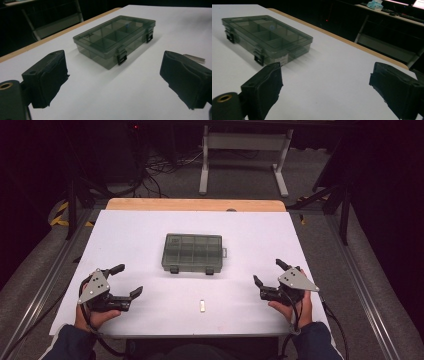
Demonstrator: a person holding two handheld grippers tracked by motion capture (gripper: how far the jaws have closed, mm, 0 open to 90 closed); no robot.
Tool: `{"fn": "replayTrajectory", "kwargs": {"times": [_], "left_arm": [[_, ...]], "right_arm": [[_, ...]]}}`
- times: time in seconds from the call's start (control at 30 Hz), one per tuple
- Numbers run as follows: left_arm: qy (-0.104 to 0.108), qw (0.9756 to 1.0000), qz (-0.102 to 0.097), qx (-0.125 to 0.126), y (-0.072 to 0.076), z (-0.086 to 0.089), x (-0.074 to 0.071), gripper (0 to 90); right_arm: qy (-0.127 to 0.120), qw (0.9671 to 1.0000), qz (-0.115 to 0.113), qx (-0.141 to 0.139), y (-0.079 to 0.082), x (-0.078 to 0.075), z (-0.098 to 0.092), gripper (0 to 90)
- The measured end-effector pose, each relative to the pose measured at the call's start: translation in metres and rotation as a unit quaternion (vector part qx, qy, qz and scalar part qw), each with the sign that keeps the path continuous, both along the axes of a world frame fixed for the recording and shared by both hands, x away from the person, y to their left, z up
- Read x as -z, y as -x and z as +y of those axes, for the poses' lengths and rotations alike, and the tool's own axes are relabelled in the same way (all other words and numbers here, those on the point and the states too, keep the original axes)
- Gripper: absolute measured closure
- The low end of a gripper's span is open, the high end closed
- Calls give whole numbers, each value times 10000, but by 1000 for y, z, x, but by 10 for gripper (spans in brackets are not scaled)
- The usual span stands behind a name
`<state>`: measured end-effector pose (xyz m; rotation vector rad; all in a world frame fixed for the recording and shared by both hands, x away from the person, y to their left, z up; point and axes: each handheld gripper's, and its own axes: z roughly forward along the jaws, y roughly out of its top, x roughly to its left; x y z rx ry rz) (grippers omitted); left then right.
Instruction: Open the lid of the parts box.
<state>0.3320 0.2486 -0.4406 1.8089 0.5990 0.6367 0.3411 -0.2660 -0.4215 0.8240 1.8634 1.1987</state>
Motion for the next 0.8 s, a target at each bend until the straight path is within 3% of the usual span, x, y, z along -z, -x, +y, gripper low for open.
{"fn": "replayTrajectory", "kwargs": {"times": [0.07, 0.17, 0.3, 0.5, 0.8], "left_arm": [[1, 10000, 23, 33, -1, -3, 2, 85], [-157, 9998, 61, 66, 0, -6, 5, 83], [-151, 9998, 77, 86, -2, -6, 7, 87], [-221, 9995, 160, 142, -9, -11, 9, 86], [-383, 9992, 42, 84, -32, -24, 5, 122]], "right_arm": [[158, 9997, -42, -153, 3, 4, 8, 105], [225, 9995, -40, -199, 4, 5, 11, 106], [294, 9992, -82, -268, 3, 7, 17, 109], [264, 9991, -47, -334, -3, 6, 22, 104], [194, 9990, -48, -404, -24, 0, 31, 107]]}}
